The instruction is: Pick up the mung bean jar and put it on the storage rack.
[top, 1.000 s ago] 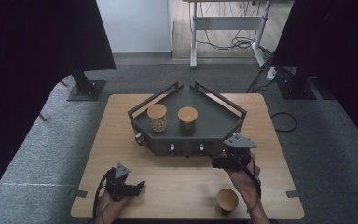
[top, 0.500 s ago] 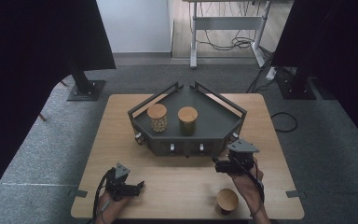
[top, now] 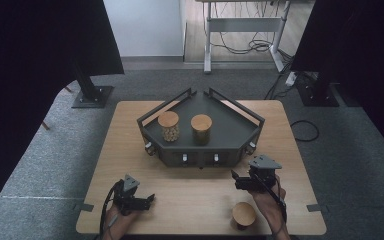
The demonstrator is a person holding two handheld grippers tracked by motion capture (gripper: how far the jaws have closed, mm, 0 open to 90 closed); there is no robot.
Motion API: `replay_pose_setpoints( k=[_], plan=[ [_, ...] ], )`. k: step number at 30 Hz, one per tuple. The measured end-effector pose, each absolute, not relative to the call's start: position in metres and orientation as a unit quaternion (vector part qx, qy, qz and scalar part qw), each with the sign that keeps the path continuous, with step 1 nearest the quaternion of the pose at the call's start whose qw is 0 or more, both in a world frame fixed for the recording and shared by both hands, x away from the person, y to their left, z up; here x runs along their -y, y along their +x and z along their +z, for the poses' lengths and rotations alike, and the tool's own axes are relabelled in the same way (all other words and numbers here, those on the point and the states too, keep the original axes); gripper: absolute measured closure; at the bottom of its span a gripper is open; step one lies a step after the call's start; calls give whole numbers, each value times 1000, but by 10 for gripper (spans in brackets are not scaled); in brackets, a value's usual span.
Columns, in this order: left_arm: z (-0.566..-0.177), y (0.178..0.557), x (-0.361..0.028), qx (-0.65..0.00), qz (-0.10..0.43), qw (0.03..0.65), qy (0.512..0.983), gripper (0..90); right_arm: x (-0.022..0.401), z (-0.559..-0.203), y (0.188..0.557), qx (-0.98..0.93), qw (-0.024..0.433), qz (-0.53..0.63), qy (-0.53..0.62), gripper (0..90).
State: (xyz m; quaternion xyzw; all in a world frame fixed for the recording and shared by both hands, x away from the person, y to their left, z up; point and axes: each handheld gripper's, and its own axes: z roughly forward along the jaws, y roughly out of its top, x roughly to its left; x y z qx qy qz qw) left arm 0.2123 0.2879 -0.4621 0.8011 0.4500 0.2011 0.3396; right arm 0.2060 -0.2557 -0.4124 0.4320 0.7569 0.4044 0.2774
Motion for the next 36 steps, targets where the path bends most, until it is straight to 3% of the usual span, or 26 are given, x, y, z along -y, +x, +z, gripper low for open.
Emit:
replay_pose_setpoints(
  k=[36],
  plan=[
    [-462, 211, -287, -452, 202, 339, 800, 18, 273, -442, 203, -753, 267, 381, 465, 43]
  ],
)
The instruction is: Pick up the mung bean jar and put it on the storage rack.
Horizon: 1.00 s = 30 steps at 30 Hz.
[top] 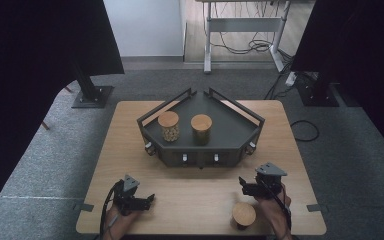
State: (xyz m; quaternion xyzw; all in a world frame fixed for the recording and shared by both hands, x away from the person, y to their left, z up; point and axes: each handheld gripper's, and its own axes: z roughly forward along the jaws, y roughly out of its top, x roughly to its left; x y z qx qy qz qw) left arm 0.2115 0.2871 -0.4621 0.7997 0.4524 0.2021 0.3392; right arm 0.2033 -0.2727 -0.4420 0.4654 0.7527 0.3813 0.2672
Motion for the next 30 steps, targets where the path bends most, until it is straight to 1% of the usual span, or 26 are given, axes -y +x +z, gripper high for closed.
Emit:
replay_pose_setpoints(
  k=[30],
  plan=[
    [-462, 211, -287, -453, 202, 339, 799, 19, 281, -461, 204, -753, 245, 377, 480, 48]
  ],
)
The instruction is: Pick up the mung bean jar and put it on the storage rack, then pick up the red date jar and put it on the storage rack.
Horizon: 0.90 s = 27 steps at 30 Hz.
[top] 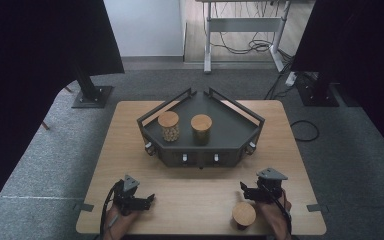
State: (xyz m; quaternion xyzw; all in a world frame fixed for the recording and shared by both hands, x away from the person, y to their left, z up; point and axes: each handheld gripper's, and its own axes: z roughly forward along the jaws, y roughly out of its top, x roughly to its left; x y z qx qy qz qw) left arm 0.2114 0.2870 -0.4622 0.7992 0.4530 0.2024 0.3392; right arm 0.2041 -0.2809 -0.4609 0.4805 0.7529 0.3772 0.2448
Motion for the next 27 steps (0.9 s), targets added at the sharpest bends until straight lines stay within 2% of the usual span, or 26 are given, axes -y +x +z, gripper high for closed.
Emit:
replay_pose_setpoints(
  k=[27],
  plan=[
    [-462, 211, -286, -456, 204, 338, 798, 18, 285, -450, 189, -741, 259, 400, 473, 47]
  ],
)
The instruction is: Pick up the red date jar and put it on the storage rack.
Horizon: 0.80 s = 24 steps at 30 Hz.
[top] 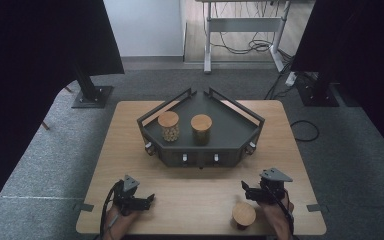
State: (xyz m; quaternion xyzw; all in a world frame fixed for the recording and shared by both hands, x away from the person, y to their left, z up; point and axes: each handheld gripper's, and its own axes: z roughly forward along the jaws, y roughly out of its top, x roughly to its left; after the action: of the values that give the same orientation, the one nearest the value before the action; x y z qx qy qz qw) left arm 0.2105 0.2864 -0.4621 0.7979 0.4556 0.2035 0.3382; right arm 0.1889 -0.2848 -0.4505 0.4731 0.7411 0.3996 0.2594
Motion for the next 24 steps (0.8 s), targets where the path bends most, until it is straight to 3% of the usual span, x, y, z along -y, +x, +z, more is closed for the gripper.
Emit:
replay_pose_setpoints(
  k=[24],
  plan=[
    [-462, 211, -286, -456, 203, 338, 798, 19, 290, -432, 170, -730, 276, 410, 472, 26]
  ],
)
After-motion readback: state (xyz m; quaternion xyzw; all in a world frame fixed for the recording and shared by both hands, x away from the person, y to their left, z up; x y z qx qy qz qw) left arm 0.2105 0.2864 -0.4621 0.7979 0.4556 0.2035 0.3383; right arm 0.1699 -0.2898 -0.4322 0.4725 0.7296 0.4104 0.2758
